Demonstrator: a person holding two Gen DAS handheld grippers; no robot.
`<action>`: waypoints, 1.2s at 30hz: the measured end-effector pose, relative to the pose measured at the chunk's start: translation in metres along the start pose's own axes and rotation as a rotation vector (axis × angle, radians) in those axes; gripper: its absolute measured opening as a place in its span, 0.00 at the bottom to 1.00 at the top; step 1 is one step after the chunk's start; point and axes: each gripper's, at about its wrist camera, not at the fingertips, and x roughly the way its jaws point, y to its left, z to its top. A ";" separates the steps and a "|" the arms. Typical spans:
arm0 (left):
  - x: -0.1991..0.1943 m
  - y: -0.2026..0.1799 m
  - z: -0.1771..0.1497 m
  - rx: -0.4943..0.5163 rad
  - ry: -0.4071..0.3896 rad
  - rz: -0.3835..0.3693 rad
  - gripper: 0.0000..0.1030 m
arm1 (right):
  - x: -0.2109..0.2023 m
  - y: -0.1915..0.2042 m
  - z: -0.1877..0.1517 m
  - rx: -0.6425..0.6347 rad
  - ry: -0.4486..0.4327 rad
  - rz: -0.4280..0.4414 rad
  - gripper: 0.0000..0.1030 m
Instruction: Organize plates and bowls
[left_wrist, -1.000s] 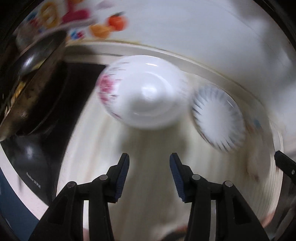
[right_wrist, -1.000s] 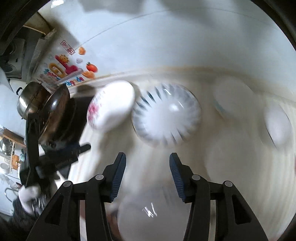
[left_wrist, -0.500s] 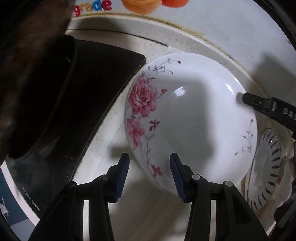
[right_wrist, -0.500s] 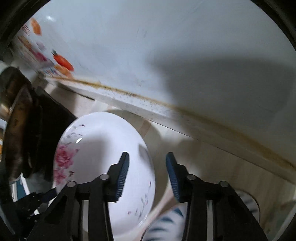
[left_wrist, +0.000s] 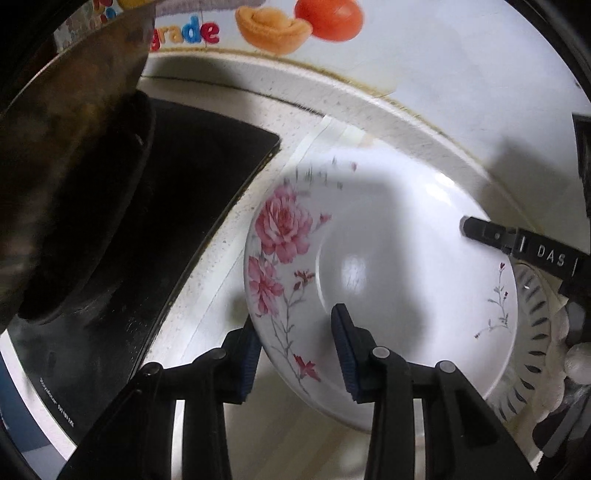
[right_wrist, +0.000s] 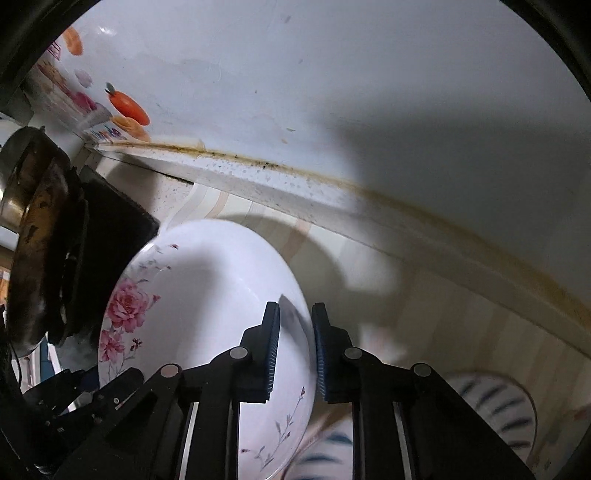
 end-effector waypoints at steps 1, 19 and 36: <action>-0.008 0.001 -0.004 0.009 -0.004 -0.010 0.33 | -0.007 -0.001 -0.004 0.005 -0.007 0.001 0.19; -0.129 -0.065 -0.105 0.266 -0.044 -0.164 0.33 | -0.200 -0.023 -0.188 0.189 -0.174 -0.045 0.19; -0.113 -0.122 -0.247 0.549 0.147 -0.143 0.33 | -0.236 -0.074 -0.423 0.397 -0.117 -0.085 0.19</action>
